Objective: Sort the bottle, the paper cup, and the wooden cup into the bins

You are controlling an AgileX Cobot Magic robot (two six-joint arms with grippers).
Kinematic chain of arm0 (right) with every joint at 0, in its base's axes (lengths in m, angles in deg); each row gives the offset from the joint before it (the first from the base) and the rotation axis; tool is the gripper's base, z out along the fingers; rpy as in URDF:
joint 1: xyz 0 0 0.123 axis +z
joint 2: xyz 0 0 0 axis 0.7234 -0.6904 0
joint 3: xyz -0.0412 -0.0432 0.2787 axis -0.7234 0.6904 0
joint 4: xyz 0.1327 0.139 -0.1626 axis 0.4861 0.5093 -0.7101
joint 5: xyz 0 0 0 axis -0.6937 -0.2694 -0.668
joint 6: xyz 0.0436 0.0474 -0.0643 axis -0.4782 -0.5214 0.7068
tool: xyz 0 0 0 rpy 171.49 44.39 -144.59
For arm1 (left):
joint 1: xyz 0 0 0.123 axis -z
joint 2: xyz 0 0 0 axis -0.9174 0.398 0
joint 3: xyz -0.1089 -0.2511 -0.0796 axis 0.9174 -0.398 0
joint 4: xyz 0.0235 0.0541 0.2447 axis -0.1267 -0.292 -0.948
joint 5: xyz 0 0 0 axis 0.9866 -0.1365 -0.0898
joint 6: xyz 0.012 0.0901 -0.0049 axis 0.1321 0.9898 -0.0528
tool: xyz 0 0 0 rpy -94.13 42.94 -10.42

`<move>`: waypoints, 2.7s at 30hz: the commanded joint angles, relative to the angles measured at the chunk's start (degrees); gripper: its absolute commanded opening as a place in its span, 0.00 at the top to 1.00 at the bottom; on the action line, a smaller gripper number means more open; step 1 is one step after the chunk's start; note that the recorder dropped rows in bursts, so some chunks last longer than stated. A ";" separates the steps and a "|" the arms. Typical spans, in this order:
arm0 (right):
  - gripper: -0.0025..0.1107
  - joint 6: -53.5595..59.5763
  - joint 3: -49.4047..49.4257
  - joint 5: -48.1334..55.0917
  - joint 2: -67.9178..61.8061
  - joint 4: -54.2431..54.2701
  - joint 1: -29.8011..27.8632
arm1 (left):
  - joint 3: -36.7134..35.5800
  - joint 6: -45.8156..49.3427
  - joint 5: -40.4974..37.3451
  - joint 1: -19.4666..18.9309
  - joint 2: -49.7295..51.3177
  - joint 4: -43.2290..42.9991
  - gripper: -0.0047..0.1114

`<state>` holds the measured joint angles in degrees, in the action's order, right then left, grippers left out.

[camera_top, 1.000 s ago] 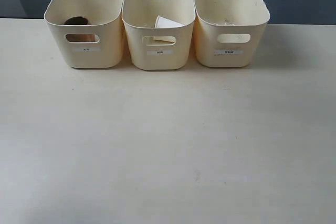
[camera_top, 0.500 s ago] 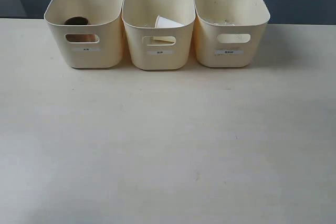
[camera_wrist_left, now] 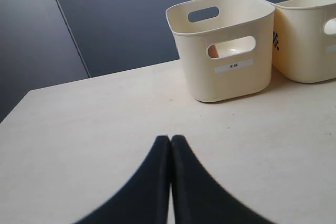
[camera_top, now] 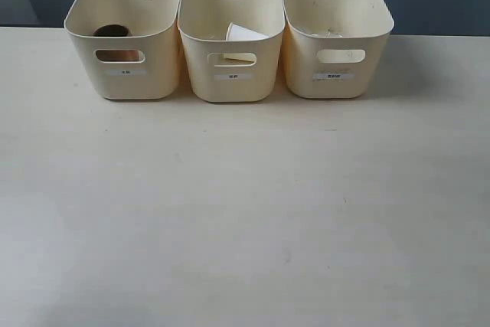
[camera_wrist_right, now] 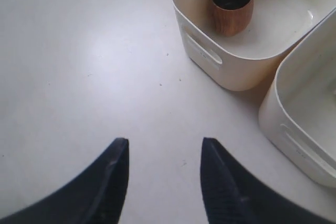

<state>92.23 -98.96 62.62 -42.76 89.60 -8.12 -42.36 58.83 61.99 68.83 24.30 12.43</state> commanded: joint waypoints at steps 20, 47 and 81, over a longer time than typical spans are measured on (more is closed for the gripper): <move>0.60 -1.13 -0.31 5.14 5.56 -8.71 -0.24 | -0.07 -0.11 0.31 0.18 -0.28 0.00 0.96; 0.60 -16.83 35.33 0.00 51.41 -38.30 -0.24 | -0.07 -0.11 0.31 0.18 -0.28 0.00 0.96; 0.60 -43.04 87.82 -34.30 75.10 -47.06 -0.24 | -0.07 -0.11 0.31 0.18 -0.28 0.00 0.96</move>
<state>49.79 -13.17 29.45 31.90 43.47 -8.12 -42.36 58.83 61.99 68.83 24.30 12.43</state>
